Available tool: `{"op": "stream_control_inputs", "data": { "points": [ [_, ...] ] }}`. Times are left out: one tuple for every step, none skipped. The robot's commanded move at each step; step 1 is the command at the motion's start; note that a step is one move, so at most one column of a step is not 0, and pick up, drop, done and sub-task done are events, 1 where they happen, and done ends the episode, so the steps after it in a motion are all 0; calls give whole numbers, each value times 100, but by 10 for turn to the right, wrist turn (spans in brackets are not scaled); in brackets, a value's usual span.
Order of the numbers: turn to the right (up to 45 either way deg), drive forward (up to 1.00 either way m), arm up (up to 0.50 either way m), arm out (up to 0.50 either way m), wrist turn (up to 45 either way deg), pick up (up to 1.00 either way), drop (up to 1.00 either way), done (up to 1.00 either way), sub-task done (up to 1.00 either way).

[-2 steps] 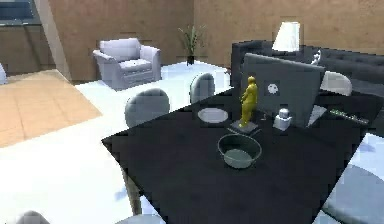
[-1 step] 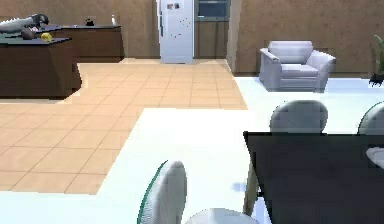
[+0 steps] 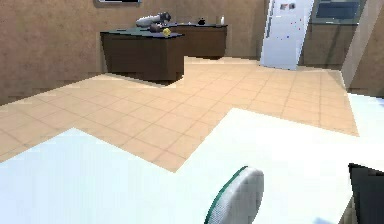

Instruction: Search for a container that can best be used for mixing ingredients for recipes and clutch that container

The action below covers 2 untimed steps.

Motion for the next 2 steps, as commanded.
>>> {"op": "stream_control_inputs", "data": {
  "points": [
    [0,0,50,0,0,0,0,0,0],
    [0,0,38,0,0,0,0,0,0]
  ]
}}
